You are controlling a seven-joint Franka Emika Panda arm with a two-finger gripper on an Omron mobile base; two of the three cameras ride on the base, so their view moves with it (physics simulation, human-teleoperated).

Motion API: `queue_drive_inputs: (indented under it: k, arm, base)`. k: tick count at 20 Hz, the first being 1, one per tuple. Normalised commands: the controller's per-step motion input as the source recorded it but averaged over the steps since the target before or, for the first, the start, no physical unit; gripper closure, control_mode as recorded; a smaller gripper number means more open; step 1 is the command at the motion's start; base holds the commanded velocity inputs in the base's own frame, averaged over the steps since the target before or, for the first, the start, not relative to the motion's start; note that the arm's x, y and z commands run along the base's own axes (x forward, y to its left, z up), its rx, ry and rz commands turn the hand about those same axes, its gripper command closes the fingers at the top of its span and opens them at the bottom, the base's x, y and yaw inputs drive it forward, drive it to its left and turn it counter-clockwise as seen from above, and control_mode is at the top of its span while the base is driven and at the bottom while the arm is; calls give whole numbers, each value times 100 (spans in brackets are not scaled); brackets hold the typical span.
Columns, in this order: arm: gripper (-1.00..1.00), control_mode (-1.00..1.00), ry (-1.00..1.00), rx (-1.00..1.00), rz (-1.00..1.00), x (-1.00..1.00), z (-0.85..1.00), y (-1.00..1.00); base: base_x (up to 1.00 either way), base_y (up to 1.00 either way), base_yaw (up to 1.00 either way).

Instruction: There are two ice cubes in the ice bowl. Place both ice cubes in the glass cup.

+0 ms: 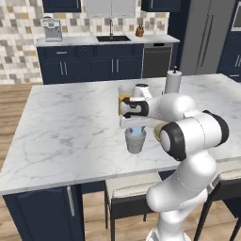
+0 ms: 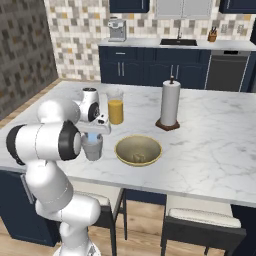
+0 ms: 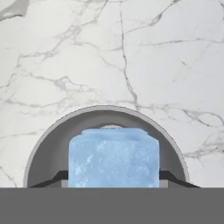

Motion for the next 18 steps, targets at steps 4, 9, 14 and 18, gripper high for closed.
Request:
queue_drive_inputs:
  k: [4,9,14,18]
  arm:
    - [100,-100,0,0,0,4,-5,1]
    - [-100,-100,-2,-2,0,6,0,0]
    - [-100,-100,-8,0,0,0,17,0]
    - [-100,-100,-16,0,0,-12,41,0]
  base:
    - [0,0,0]
    - [0,0,0]
    - [0,0,0]
    - [0,0,0]
